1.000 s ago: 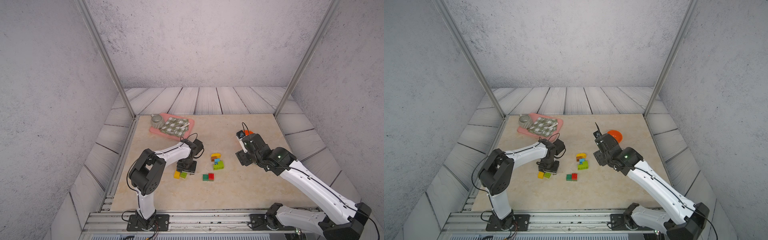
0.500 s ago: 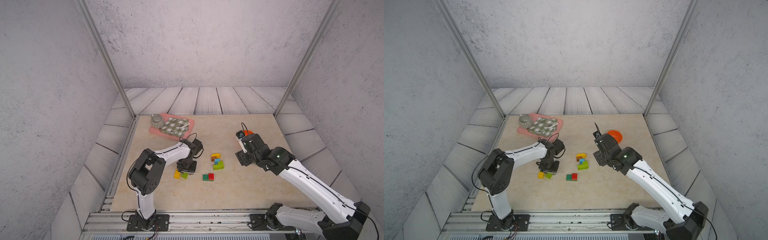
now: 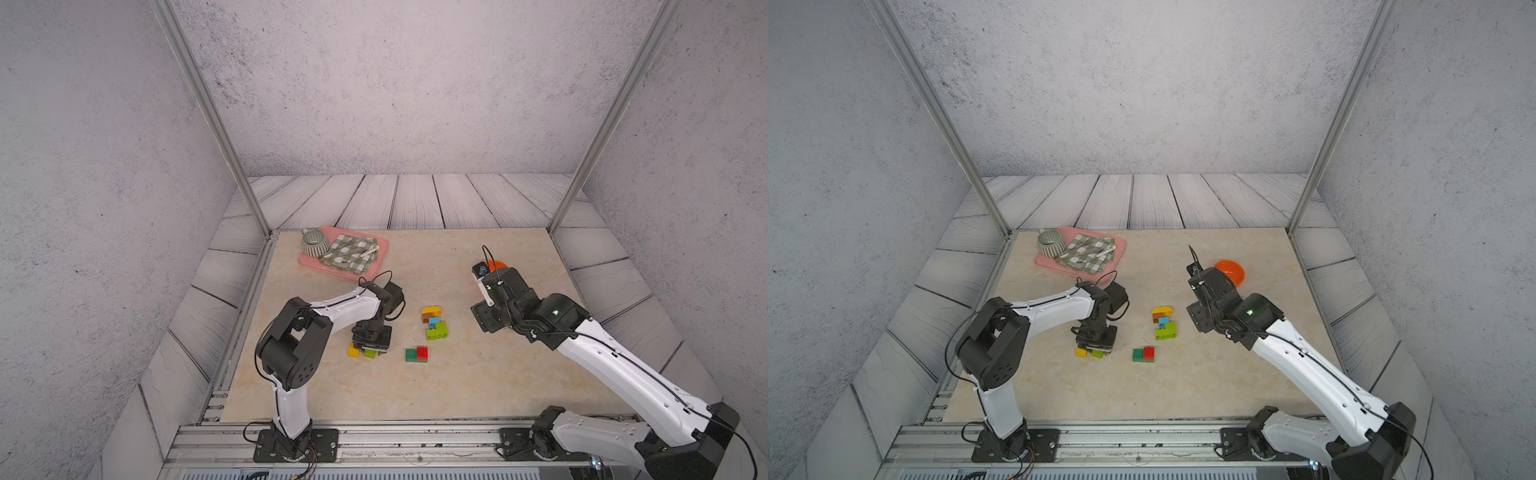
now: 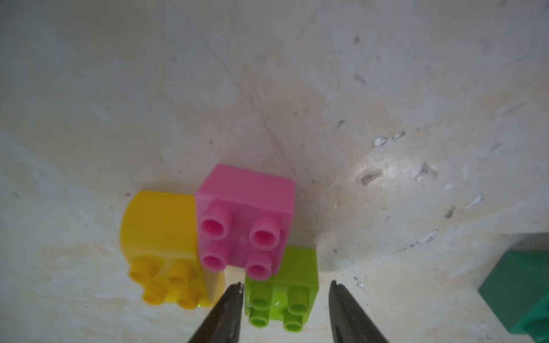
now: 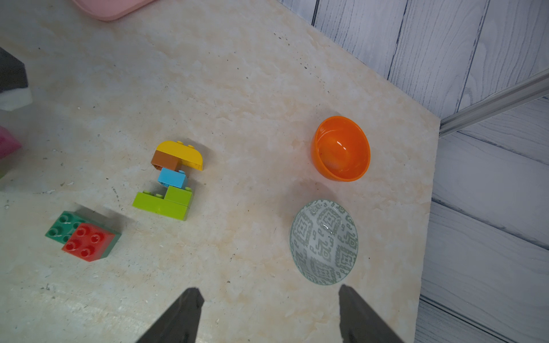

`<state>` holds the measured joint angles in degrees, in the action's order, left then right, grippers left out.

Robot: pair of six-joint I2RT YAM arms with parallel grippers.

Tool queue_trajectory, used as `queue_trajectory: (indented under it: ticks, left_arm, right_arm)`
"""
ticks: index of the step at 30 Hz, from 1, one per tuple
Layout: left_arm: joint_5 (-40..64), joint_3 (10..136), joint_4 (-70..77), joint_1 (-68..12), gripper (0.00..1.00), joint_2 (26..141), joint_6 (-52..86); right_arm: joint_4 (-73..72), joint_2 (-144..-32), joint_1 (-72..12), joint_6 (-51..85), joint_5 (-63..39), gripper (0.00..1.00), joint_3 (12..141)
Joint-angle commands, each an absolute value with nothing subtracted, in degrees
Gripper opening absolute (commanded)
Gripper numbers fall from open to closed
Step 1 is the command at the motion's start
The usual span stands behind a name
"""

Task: Assemble the letter s with lego
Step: Pick up the lego brick from the center of the board, then place the lego brick at the center of the board.

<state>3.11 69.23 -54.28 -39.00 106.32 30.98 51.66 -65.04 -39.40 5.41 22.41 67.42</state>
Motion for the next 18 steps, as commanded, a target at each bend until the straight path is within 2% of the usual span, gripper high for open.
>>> queue_trajectory:
  ticks: [1,5,9,11,18]
  left_arm:
    - [4.6,68.4,-54.0,-38.8,0.46,106.4,31.6]
    - [5.1,68.6,-53.8,-38.8,0.39,106.2,31.7]
    - [5.6,69.4,-54.4,-40.0,0.23,104.7,31.9]
    - [5.3,70.5,-55.9,-42.0,0.18,103.0,33.2]
    - [6.9,72.9,-56.6,-56.6,0.15,98.7,50.2]
  right_arm:
    - [52.5,-64.8,-39.2,6.2,22.0,0.76,67.5]
    - [52.5,-64.5,-39.2,6.0,22.1,0.76,67.6]
    - [52.8,-64.4,-39.2,6.2,22.2,0.76,67.7]
    - [52.9,-64.1,-39.2,6.2,22.4,0.76,68.0]
    - [53.4,-62.8,-39.1,6.0,23.7,0.76,69.3]
